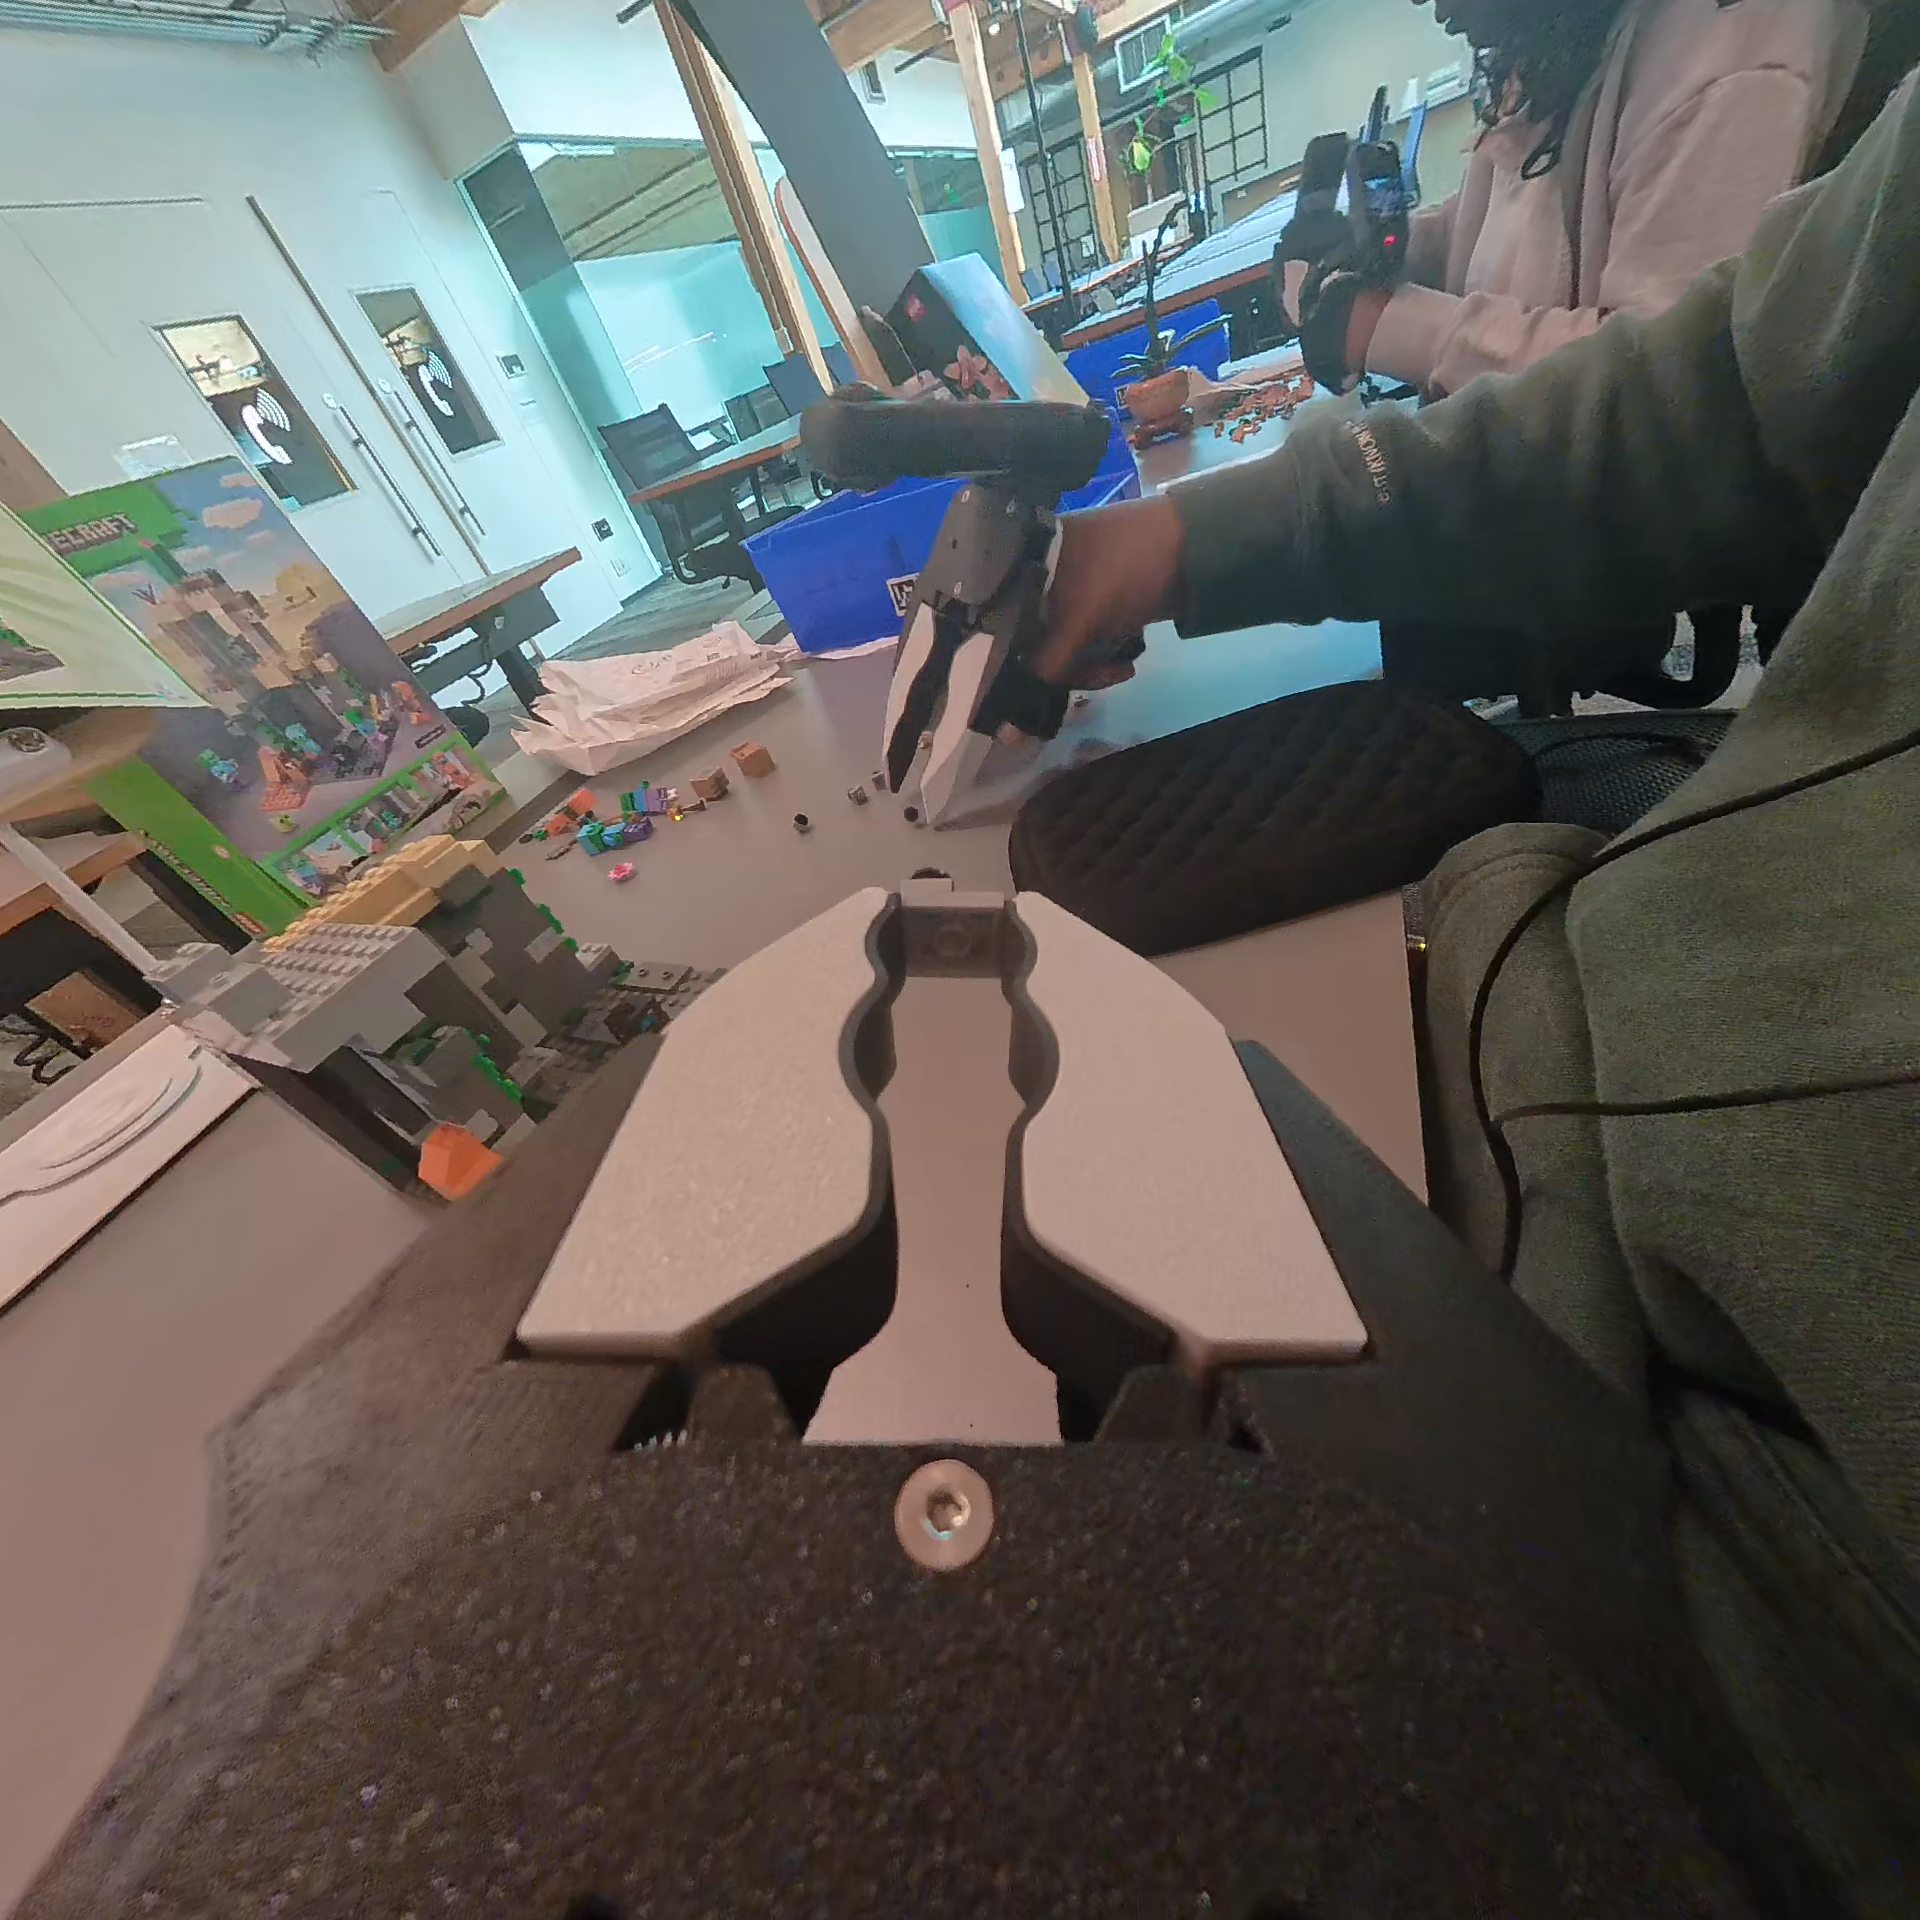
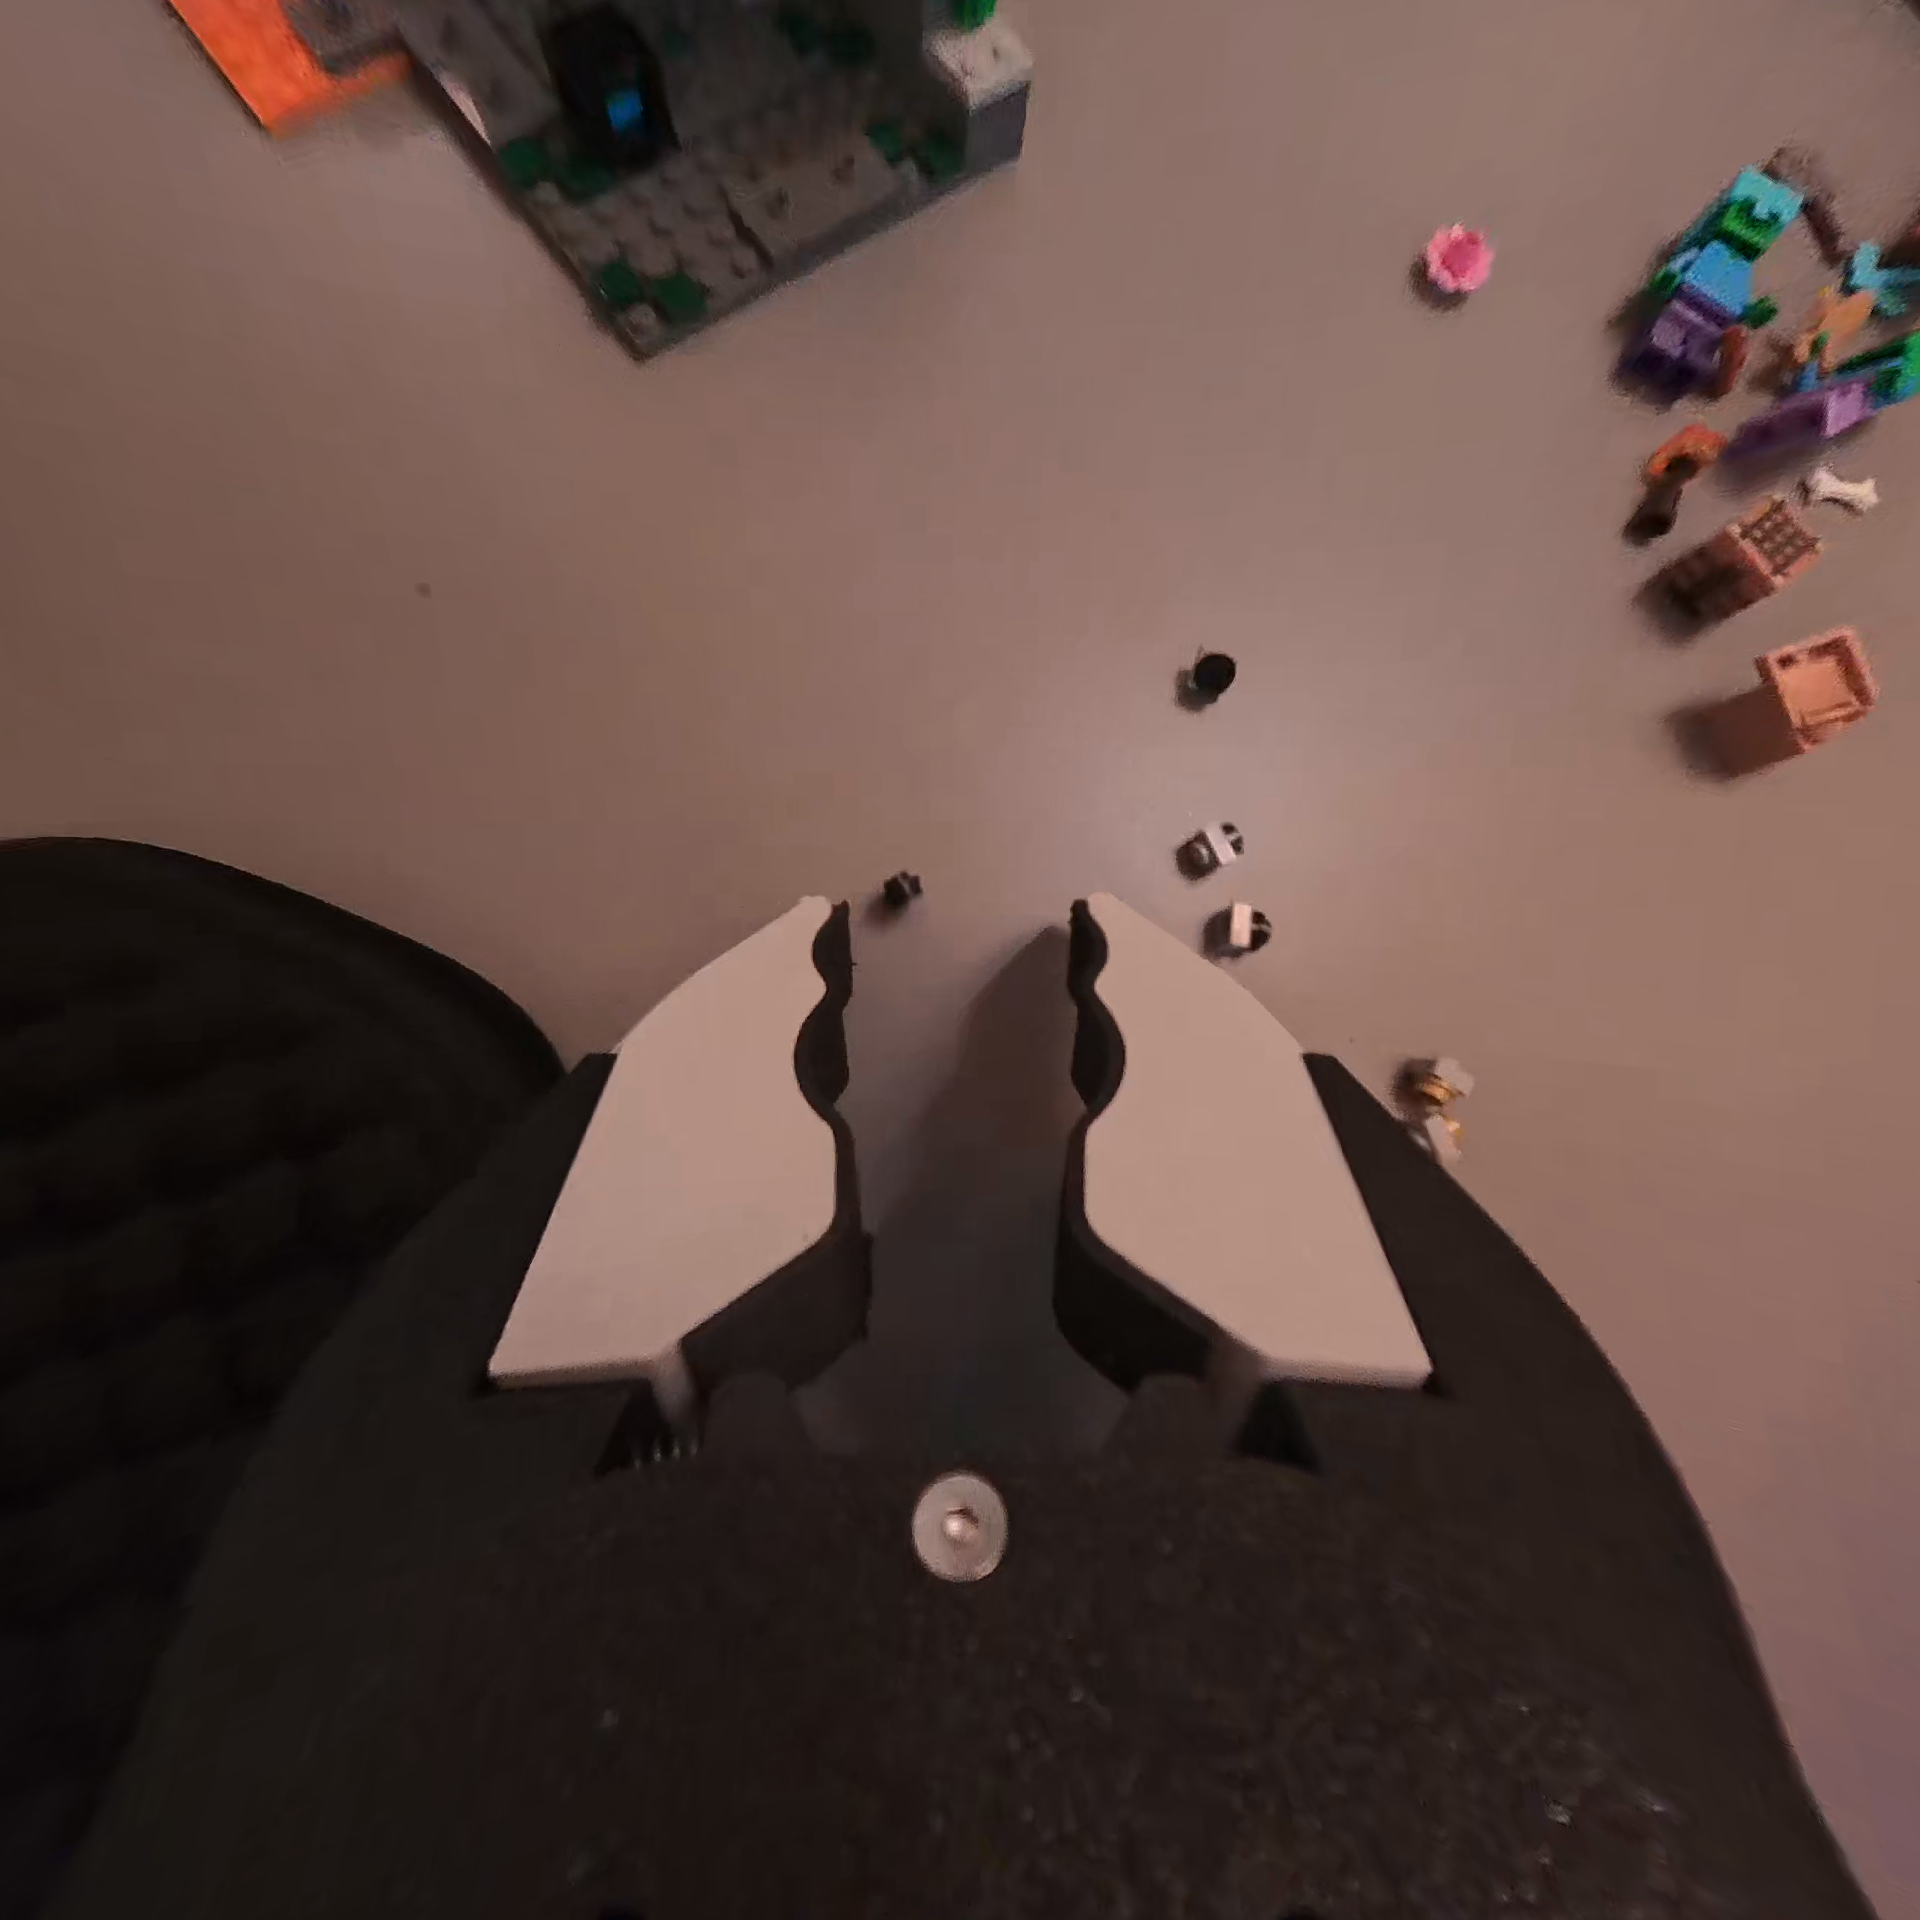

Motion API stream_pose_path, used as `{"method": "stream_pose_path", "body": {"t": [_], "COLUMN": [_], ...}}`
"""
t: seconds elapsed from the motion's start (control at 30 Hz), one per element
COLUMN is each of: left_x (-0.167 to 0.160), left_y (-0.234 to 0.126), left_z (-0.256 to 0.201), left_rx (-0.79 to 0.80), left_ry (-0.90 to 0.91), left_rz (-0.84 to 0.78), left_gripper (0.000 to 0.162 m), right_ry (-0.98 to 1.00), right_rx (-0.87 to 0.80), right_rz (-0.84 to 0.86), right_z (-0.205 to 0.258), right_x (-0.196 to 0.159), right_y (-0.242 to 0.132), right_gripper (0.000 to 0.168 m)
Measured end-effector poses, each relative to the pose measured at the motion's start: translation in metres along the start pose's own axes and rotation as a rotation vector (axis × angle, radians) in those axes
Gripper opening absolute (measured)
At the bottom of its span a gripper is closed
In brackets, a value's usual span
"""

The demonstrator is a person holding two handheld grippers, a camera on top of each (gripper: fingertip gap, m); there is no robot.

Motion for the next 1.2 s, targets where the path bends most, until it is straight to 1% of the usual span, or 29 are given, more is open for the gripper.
{"method": "stream_pose_path", "body": {"t": [0.13, 0.27, 0.37, 0.5, 0.57, 0.73, 0.87, 1.03, 1.2], "left_x": [0.0, 0.0, 0.0, 0.001, 0.002, 0.004, 0.006, 0.007, 0.005], "left_y": [0.0, 0.0, 0.0, 0.001, 0.001, 0.001, 0.0, -0.001, 0.002], "left_z": [0.0, 0.0, 0.0, 0.0, 0.0, -0.002, -0.003, -0.003, -0.005], "left_rx": [0.001, 0.0, 0.001, 0.004, 0.009, 0.018, 0.025, 0.043, 0.06], "left_ry": [0.002, 0.0, 0.001, 0.003, 0.01, 0.055, 0.08, 0.126, 0.2], "left_rz": [-0.003, -0.003, -0.002, -0.004, -0.009, -0.019, -0.034, -0.034, -0.011], "left_gripper": [0.017, 0.017, 0.017, 0.017, 0.017, 0.017, 0.017, 0.017, 0.017], "right_ry": [0.017, 0.051, 0.07, 0.04, 0.052, 0.15, 0.276, 0.356, 0.397], "right_rx": [0.01, 0.013, 0.024, 0.056, 0.122, 0.379, 0.625, 0.761, 0.784], "right_rz": [-0.018, -0.087, -0.172, -0.275, -0.316, -0.465, -0.51, -0.501, -0.498], "right_z": [0.001, 0.002, 0.013, 0.049, 0.076, 0.157, 0.207, 0.224, 0.223], "right_x": [0.0, 0.01, 0.027, 0.058, 0.073, 0.108, 0.126, 0.131, 0.13], "right_y": [0.001, -0.005, -0.016, -0.029, -0.032, -0.035, -0.035, -0.033, -0.031], "right_gripper": [0.044, 0.044, 0.043, 0.04, 0.039, 0.035, 0.032, 0.024, 0.017]}}
Point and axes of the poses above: each gripper's, where its closed fingertips meet, y out along the fingers, x out of its top, z = x × y across the jaws, the point moved 4 cm from there along -y, back along the fingers, and after that the axes turned 9 degrees about -z, right-handed, at the moved point
